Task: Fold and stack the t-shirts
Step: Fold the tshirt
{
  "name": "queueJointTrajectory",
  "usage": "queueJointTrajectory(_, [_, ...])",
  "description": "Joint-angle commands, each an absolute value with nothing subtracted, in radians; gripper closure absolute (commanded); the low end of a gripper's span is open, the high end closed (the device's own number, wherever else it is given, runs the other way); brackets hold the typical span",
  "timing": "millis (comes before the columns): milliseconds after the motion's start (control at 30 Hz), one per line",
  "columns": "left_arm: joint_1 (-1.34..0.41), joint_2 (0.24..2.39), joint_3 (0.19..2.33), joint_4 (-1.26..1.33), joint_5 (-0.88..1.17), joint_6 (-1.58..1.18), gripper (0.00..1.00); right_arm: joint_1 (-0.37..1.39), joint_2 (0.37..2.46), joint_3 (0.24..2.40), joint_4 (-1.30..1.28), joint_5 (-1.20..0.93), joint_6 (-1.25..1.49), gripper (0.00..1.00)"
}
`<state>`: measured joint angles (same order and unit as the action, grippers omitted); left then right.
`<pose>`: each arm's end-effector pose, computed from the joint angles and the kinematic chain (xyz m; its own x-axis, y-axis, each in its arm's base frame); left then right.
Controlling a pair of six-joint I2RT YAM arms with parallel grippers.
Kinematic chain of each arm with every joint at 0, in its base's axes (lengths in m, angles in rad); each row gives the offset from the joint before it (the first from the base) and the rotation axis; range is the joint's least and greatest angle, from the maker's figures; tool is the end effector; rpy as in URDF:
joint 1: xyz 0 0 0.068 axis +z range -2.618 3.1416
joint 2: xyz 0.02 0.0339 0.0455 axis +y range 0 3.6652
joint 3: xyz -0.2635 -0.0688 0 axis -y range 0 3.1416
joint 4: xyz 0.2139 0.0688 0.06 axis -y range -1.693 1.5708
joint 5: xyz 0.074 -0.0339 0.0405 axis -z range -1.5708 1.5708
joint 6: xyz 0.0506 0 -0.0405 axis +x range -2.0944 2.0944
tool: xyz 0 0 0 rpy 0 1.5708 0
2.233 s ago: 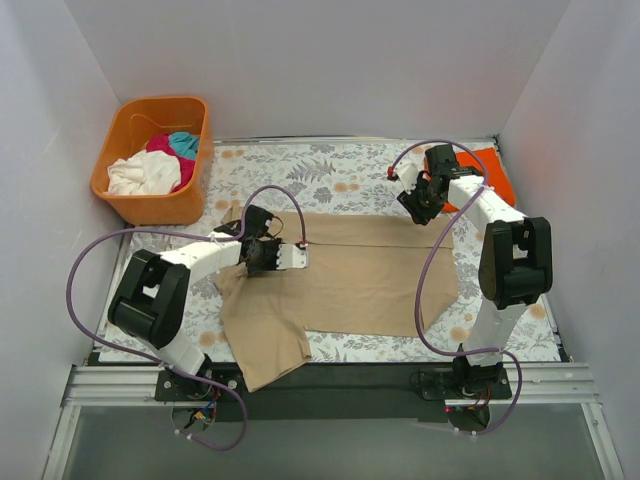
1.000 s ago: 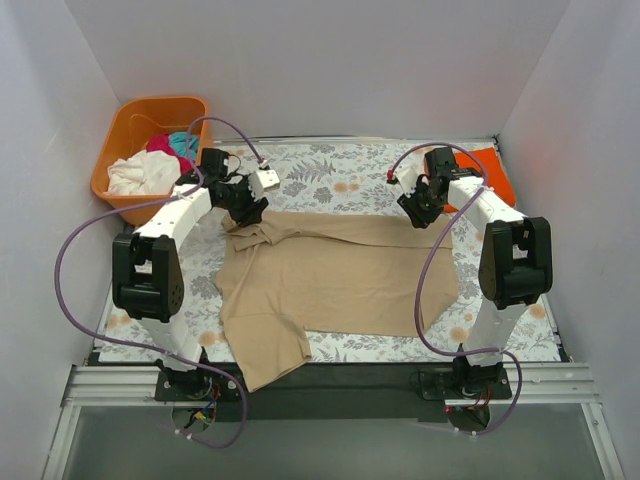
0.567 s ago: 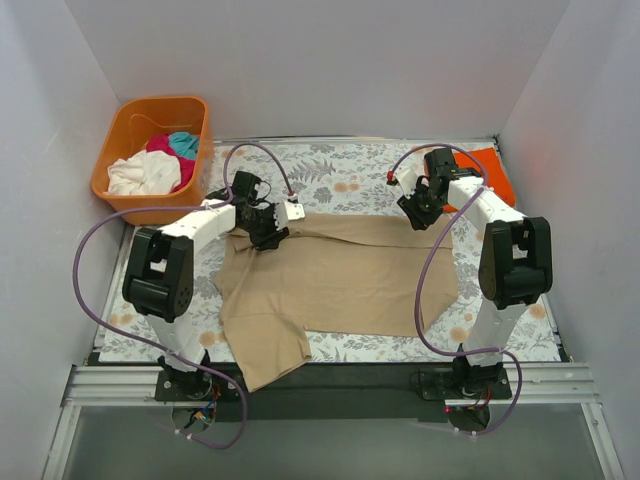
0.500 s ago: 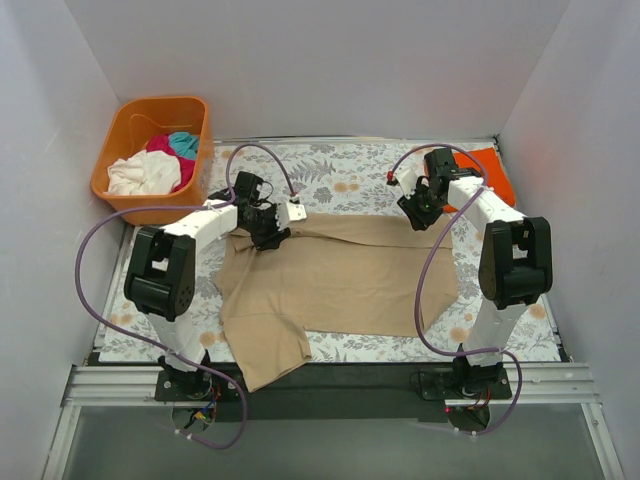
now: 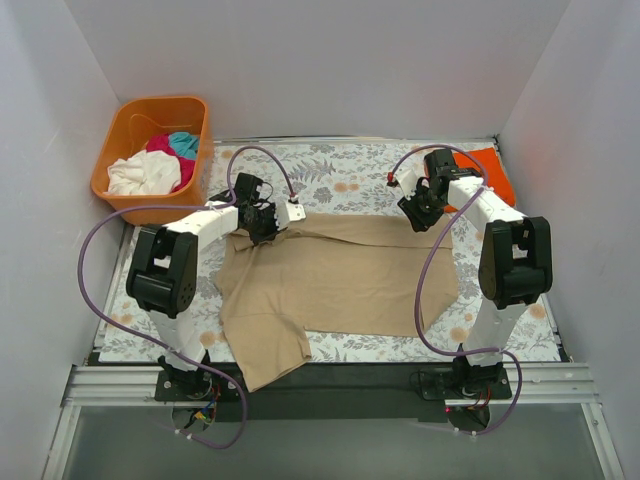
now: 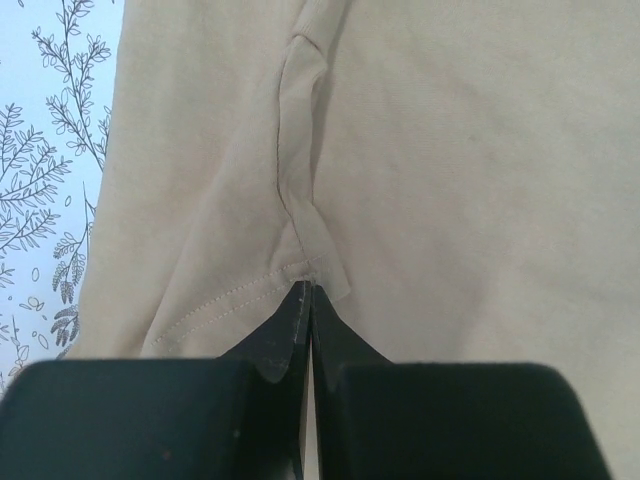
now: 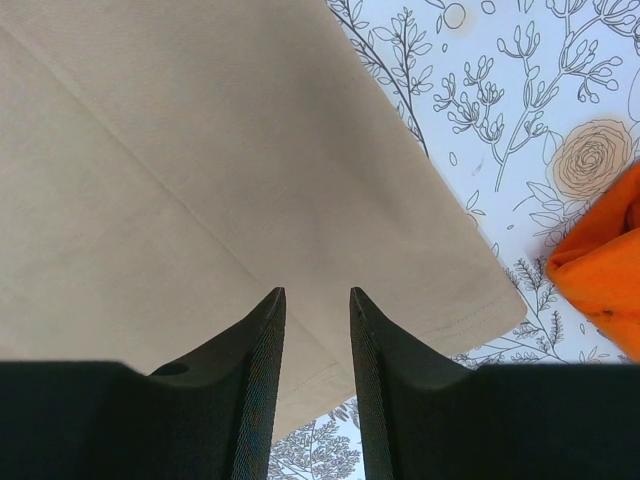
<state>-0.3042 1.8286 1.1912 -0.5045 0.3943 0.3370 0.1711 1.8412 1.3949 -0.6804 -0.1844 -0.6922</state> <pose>0.3233 -0.1219 0.1794 -0.6770 0.5325 -0.5080 0.6917 0.6961 -0.1922 0.3555 0.0708 0.2175 -0.5286 -0.7281 -0.4364 -0.7565 0.6373 -0.1467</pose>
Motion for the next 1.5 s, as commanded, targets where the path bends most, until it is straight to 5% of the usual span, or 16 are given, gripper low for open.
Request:
queueJointTrajectory(0, [-0.304,1.818,1.212,-0.486,0.405,0.334,1.0,0.166,1.844,1.407,-0.689,-0.181,-0.698,0.67])
queueJointTrajectory(1000, [-0.39,1.637,1.17,-0.822,0.572,0.325,1.0,0.161,1.83,1.408,-0.695,-0.181,-0.707,0.68])
queueJointTrajectory(1033, [-0.387,1.653,1.186,-0.825,0.548,0.283,0.83,0.161,1.827,1.405,-0.698,-0.181,-0.709,0.67])
queueJointTrajectory(1100, [-0.384,1.655,1.189,-0.809,0.534,0.243,0.75,0.161,1.822,1.401,-0.703,-0.181,-0.712,0.67])
queueJointTrajectory(1300, [-0.191,1.588,1.206,-0.747,0.54,0.009,0.72,0.156,1.795,1.353,-0.748,-0.179,-0.735,0.68])
queueJointTrajectory(1467, [-0.084,1.529,1.06,-0.615,0.306,-0.107,0.68,0.155,1.792,1.309,-0.784,-0.161,-0.73,0.68])
